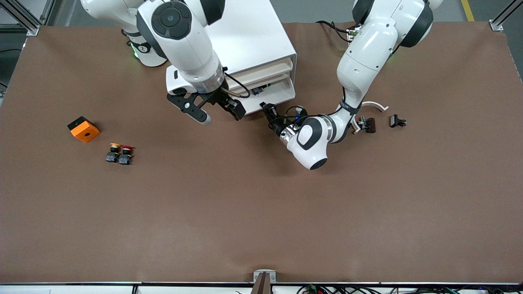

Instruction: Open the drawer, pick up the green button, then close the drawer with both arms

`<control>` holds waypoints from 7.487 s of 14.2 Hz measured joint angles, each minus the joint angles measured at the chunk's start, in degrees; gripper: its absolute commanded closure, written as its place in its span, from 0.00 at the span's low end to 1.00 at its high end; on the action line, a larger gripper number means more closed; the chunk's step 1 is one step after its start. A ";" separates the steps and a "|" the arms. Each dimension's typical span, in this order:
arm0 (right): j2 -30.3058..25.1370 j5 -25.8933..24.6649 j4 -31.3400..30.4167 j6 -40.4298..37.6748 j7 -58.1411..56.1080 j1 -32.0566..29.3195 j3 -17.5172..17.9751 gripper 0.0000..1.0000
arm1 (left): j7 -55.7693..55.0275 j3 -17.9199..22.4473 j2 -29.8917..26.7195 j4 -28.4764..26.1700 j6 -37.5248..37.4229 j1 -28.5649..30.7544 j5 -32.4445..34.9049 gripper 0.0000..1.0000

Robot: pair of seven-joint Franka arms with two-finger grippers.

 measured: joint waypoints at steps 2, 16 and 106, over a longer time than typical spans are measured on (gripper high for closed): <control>1.66 0.00 -0.02 0.56 2.07 0.43 0.00 0.00 | 0.00 1.03 0.02 0.75 0.00 0.42 0.00 1.00; 8.13 0.00 -7.26 9.32 18.94 9.76 -0.02 0.00 | 0.34 4.04 0.73 4.14 0.31 2.56 0.00 0.43; 11.09 -9.45 -32.43 34.33 -69.14 -32.28 -2.15 0.82 | 69.97 -18.27 -29.51 -34.65 37.45 0.86 44.95 0.00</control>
